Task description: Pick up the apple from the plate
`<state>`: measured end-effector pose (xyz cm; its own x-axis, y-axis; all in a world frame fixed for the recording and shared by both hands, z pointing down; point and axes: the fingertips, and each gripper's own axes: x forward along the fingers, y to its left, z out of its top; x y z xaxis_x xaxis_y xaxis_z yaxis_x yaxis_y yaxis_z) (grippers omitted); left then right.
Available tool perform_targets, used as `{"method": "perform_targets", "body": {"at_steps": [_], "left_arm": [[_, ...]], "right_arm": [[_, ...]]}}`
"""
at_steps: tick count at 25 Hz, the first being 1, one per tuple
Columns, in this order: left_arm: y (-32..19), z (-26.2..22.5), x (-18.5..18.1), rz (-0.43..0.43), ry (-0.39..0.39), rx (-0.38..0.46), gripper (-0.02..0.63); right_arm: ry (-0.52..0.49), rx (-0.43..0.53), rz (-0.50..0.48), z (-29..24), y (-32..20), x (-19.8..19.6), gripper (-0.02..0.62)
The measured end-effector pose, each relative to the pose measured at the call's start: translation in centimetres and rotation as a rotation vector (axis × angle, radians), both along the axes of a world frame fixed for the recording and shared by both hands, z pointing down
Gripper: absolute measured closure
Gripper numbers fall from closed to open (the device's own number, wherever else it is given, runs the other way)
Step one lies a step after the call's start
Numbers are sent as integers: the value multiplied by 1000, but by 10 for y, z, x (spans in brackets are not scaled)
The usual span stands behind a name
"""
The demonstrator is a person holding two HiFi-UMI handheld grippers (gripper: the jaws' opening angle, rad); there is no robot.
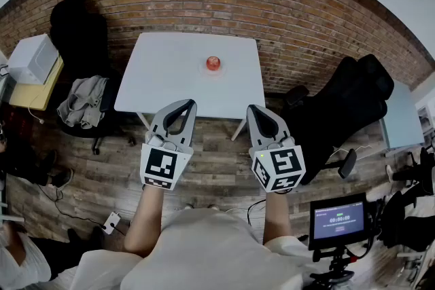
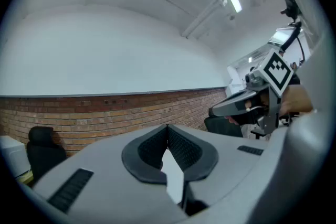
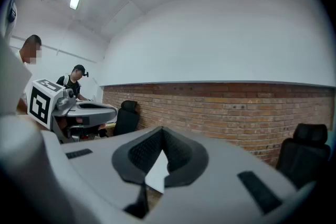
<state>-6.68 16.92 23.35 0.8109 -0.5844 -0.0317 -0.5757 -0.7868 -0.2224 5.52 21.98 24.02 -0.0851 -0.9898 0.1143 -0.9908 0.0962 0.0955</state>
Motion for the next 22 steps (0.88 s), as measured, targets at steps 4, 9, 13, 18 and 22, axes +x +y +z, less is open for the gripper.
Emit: {"method": "perform_targets", "body": {"at_steps": [4,9,13,18,22], "left_arm": [[3,5,2,-3,-14,6,600],[6,9,5,-6,-19,2,600],[10,15,9,-2,-24,2,600],[12,23,12,-8,-21,0,600],[20,22,18,-25,-30,-10,600]], "right_arm": [[-11,27,-31,0,3,-2,594],[-37,59,-106,-2,7,-12,594],[13,50,-109,3,6,-15,594],[43,41,-111,10,9,-10,594],[30,83,-107,3,20,-2,594]]}}
